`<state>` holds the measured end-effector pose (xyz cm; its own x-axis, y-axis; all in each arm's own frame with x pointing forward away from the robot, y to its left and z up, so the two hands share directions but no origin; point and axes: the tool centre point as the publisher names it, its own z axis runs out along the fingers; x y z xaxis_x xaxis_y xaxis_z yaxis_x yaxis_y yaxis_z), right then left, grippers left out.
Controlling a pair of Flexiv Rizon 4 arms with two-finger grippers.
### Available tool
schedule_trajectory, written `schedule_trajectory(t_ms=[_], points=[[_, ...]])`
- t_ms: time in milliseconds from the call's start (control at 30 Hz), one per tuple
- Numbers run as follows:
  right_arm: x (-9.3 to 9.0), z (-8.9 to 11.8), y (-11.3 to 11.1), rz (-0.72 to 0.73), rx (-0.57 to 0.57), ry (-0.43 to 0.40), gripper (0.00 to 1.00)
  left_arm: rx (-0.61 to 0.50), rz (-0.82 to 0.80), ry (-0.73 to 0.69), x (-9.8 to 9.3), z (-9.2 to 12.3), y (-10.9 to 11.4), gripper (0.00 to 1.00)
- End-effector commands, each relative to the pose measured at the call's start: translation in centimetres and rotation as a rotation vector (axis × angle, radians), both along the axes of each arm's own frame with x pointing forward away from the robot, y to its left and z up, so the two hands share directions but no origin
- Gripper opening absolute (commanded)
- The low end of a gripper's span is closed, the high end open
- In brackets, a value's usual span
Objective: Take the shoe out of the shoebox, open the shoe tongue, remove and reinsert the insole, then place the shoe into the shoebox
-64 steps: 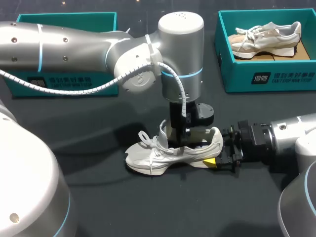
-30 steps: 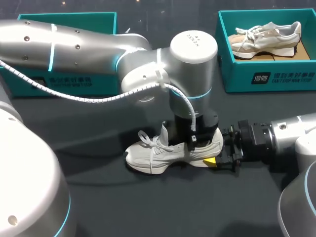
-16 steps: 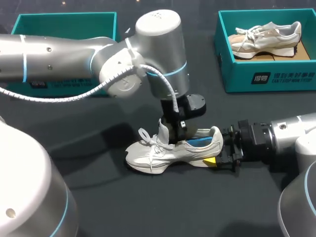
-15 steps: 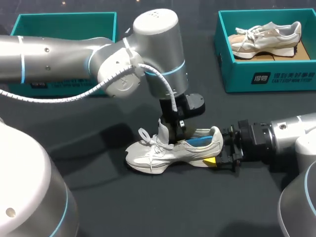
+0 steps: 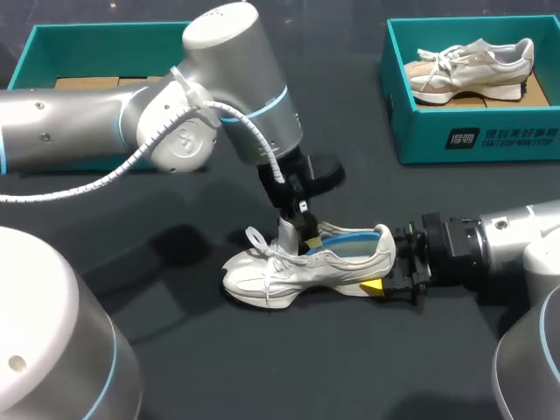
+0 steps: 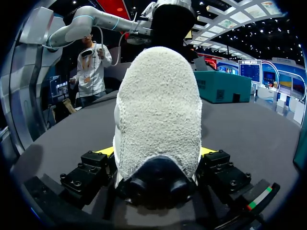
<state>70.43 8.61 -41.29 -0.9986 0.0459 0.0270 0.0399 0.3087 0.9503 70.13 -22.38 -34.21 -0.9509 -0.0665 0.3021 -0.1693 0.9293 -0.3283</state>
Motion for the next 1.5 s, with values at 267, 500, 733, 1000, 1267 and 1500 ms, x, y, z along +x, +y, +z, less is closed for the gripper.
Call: schedule_trajectory(t_ms=[267,500,733,1000,1267,1500], points=[[-0.1,-0.1,0.0,0.000,-0.004,0.001,0.00,-0.139,0.024,-0.010,-0.5,1.8,0.6,0.00],[-0.1,-0.1,0.0,0.000,-0.004,0.001,0.00,-0.155,0.058,-0.011,0.0,2.4,-0.7,0.00],[-0.1,-0.1,0.0,0.000,-0.004,0.001,0.00,-0.120,0.088,-0.065,0.3,2.3,-3.1,0.00],[-0.1,-0.1,0.0,0.000,-0.004,0.001,0.00,-0.119,0.099,-0.117,-0.1,2.6,-4.0,0.44],[-0.1,-0.1,0.0,0.000,-0.004,0.001,0.00,-0.145,0.135,-0.247,-1.0,3.3,-4.7,0.63],[-0.1,-0.1,0.0,0.000,-0.004,0.001,0.00,-0.144,0.168,-0.345,-1.7,2.8,-5.6,0.62]])
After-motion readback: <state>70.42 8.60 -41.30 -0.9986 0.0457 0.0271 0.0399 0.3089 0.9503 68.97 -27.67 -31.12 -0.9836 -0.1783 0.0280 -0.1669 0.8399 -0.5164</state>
